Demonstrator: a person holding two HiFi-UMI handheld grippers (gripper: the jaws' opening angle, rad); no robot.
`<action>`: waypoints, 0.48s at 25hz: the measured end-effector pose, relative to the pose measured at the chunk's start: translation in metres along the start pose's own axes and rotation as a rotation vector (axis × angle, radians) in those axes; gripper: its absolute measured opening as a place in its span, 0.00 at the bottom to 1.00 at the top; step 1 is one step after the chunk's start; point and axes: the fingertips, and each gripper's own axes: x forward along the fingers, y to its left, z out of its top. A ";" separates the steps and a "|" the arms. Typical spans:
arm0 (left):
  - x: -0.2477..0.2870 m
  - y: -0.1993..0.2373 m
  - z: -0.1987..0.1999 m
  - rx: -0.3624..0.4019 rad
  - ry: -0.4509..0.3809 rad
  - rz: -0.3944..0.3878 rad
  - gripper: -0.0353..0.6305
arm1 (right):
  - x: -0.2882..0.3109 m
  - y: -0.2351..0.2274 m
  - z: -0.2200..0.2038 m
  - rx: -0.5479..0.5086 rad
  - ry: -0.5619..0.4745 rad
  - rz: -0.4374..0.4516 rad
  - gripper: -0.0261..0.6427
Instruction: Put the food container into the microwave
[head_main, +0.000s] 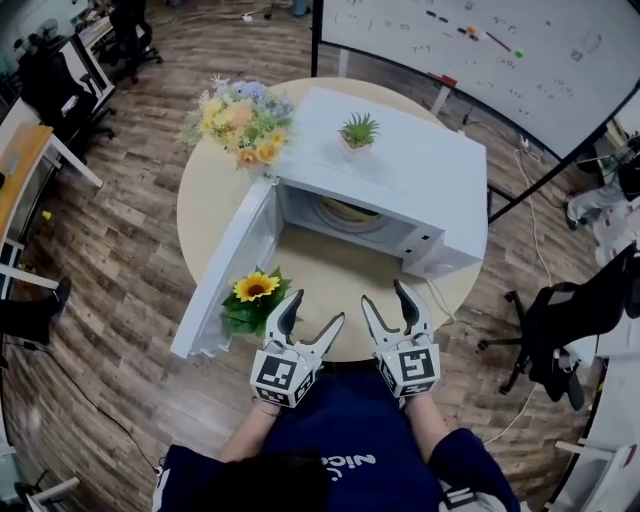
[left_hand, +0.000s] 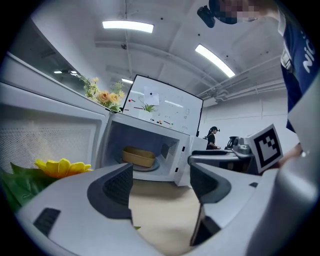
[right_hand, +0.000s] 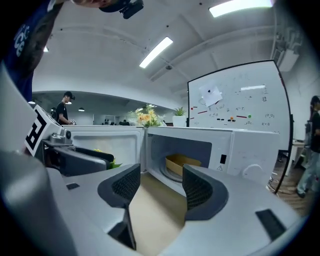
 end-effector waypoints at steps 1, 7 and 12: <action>0.000 0.000 0.000 0.003 -0.002 0.002 0.59 | -0.005 0.001 -0.003 0.013 -0.002 -0.006 0.44; 0.000 0.000 0.000 0.017 0.001 0.008 0.59 | -0.019 0.000 -0.023 0.058 0.021 -0.039 0.44; -0.001 -0.002 0.005 0.048 -0.016 0.017 0.42 | -0.021 -0.007 -0.014 0.034 0.001 -0.046 0.34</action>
